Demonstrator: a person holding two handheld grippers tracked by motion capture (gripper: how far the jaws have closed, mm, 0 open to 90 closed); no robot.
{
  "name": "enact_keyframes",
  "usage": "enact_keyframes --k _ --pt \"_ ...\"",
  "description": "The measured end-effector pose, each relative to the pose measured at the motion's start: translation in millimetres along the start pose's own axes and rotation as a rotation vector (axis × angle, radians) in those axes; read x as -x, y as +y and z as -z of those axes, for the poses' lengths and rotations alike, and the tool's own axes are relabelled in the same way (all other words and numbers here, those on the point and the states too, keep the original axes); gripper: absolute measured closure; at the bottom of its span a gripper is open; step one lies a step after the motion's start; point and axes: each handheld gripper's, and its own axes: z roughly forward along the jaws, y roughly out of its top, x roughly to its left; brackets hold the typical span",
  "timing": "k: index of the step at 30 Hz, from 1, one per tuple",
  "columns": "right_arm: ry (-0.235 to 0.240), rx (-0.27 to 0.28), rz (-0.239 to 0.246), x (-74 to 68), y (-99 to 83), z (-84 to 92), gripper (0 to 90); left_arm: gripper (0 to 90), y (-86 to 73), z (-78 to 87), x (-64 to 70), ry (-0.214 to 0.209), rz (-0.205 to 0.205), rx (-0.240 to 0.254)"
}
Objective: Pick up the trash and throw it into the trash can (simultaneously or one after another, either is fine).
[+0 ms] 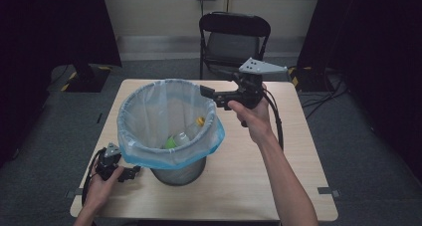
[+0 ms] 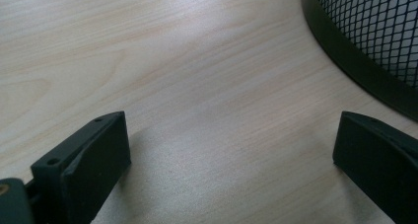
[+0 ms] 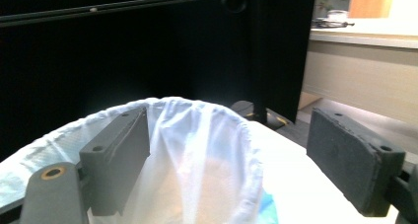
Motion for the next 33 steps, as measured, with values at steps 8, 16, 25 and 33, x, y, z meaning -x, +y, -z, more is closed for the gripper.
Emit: enact_keyframes --k 8,16,25,33 --pt "-0.040 0.009 -0.015 7.4 0.1 6.4 16.4 0.4 0.0 0.1 0.0 0.001 -0.001 0.000" --pt "-0.105 -0.010 -0.031 20.3 -7.2 14.2 16.7 0.4 0.0 0.0 0.0 0.000 0.000 0.000" --pt "-0.180 -0.019 -0.056 31.3 -20.8 26.7 15.1 0.4 0.0 0.1 -0.1 0.001 -0.001 0.000" --pt "-0.254 -0.062 -0.068 39.6 -30.1 38.0 15.2 0.4 0.0 0.0 0.0 -0.001 0.000 0.000"
